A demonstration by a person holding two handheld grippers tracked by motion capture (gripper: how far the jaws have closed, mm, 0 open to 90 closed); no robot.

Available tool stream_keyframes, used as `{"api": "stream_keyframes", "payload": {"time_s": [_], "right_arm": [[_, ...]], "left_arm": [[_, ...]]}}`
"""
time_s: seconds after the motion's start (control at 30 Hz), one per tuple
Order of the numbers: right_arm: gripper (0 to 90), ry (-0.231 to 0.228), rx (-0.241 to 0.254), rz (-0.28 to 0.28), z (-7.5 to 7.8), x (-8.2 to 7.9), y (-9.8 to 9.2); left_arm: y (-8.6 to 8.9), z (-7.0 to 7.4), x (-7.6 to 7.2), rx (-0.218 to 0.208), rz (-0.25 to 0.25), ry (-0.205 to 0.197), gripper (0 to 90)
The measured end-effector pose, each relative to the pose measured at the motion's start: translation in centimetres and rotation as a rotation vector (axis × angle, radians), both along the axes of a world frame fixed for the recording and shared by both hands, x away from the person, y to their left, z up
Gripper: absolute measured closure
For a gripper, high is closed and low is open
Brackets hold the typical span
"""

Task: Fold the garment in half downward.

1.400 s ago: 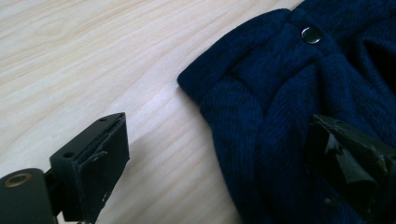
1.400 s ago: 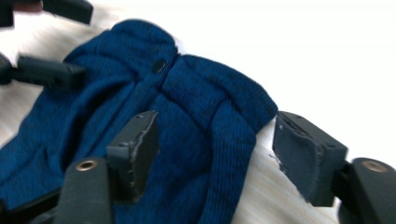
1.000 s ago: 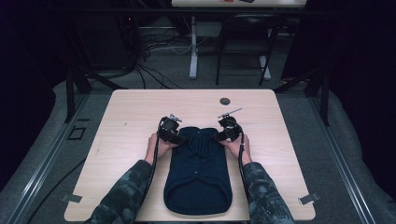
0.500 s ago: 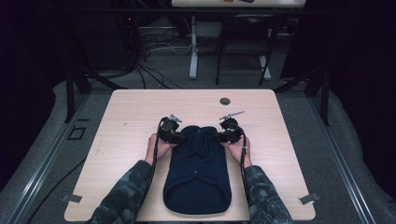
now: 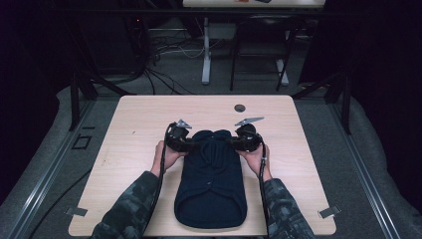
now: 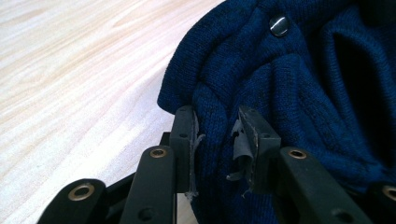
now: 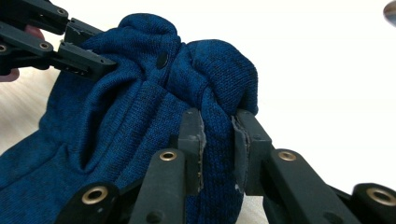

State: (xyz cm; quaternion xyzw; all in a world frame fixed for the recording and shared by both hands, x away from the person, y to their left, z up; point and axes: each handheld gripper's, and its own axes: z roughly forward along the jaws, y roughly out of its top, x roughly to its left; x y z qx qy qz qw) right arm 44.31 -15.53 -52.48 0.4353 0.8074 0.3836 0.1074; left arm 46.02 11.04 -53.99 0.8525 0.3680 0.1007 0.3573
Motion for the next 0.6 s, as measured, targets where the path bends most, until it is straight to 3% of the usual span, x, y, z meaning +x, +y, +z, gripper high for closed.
{"api": "stream_keyframes", "payload": {"time_s": [0.27,0.5,0.6], "right_arm": [[74.9,-0.053,-0.013,0.026,1.5,-1.3,-0.1],[74.9,-0.113,-0.017,0.051,2.7,-2.4,-0.2],[75.0,-0.134,-0.016,0.054,3.1,-2.8,-0.2]], "left_arm": [[0.5,1.5,-0.8,-0.032,-0.038,0.003,69.2],[0.6,2.7,-1.6,-0.017,-0.064,-0.034,70.5],[0.8,3.4,-2.0,-0.035,-0.079,-0.039,71.1]]}}
